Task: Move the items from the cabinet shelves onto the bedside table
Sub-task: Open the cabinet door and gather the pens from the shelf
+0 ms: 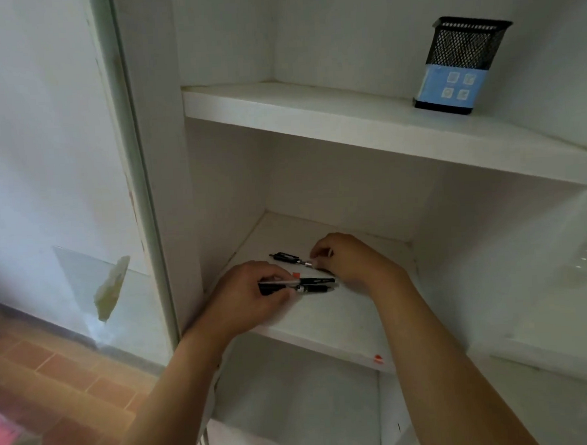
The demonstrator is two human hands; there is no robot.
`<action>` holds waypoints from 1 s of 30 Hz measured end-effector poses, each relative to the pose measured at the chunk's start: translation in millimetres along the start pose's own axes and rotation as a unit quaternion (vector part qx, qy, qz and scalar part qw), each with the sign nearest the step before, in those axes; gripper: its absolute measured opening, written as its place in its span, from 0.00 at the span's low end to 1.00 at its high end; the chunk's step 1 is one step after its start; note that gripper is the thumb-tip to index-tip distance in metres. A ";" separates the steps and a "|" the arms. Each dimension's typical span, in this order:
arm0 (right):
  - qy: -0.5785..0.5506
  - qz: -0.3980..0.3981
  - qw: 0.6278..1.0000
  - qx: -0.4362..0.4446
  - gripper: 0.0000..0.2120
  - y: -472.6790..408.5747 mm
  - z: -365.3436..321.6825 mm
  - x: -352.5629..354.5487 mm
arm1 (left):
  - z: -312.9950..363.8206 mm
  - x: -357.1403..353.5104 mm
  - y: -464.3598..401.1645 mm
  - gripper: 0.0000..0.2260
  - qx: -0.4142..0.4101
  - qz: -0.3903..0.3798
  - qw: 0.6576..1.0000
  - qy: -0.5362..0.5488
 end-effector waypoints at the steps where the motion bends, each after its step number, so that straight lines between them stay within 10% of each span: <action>1: 0.002 -0.006 1.000 0.001 0.12 2.0 -0.1 0.6 | 0.1 0.0 0.4 0.07 0.000 -0.001 1.000 0.000; 30: -0.022 -0.088 0.996 0.008 0.20 41.3 -21.1 -0.9 | -1.7 -3.3 -4.7 0.18 -0.023 0.029 0.993 -0.113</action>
Point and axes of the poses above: each hand's wrist, its own y-axis away from the middle knuckle, its own x-axis out of the back of the hand, z = x × y, the point moved 1 cm from there along -y, towards the middle knuckle, and after that the axes turned 7 degrees about -z, right-handed, at the moved point
